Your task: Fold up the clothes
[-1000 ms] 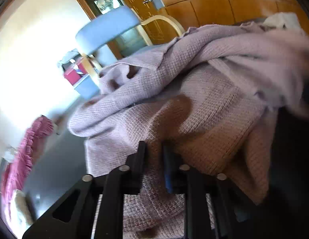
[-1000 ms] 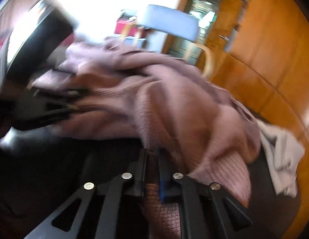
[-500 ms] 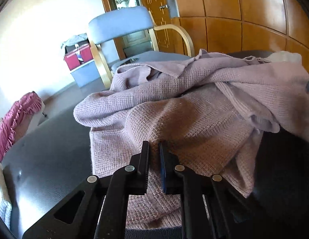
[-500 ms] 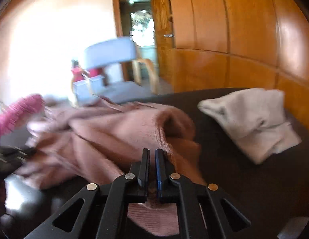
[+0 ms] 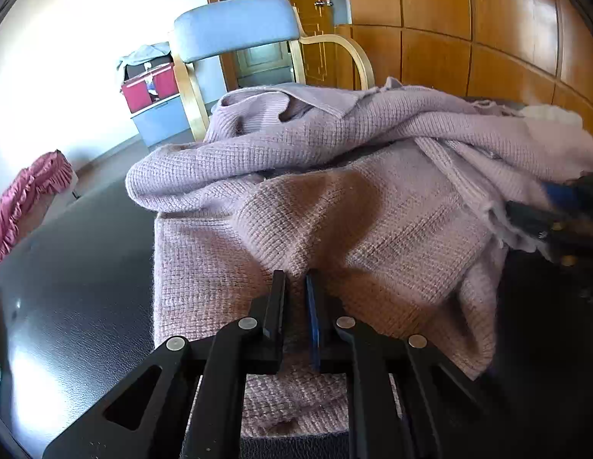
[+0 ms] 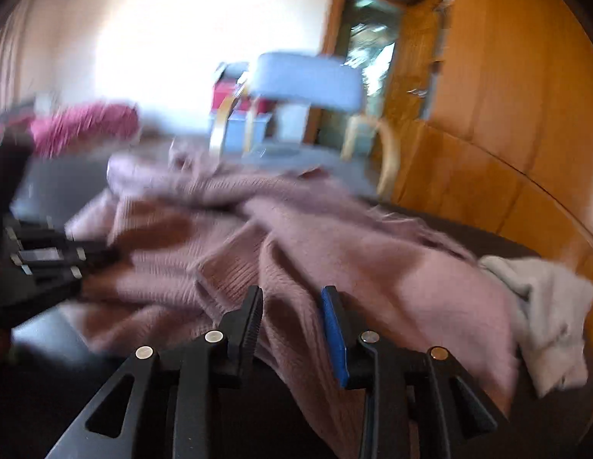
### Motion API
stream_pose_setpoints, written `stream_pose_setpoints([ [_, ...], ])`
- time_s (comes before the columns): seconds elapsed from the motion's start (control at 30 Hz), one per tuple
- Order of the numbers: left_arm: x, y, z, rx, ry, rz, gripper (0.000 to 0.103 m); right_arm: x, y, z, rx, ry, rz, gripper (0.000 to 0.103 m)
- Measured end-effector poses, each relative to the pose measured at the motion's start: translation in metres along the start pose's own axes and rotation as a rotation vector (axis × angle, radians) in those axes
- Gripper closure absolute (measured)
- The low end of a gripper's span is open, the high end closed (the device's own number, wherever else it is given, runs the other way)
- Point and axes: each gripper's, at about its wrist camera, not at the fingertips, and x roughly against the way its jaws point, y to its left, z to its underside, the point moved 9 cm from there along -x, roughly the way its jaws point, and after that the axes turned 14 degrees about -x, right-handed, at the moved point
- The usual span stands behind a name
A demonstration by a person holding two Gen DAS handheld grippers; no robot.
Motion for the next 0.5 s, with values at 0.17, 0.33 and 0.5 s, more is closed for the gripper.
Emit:
stream_pose_setpoints([
  [0.17,-0.002,0.000,0.002,0.009,0.001,0.006,0.091,-0.005,-0.002,0.001,0.033,0.000,0.088,0.093],
  [0.33,-0.003,0.001,0.004,0.017,-0.001,0.013,0.091,0.033,-0.065,-0.022,-0.127,-0.127,0.192,0.093],
  [0.5,-0.004,0.002,0.003,0.022,0.000,0.015,0.090,0.073,-0.141,-0.040,-0.266,-0.236,0.328,0.093],
])
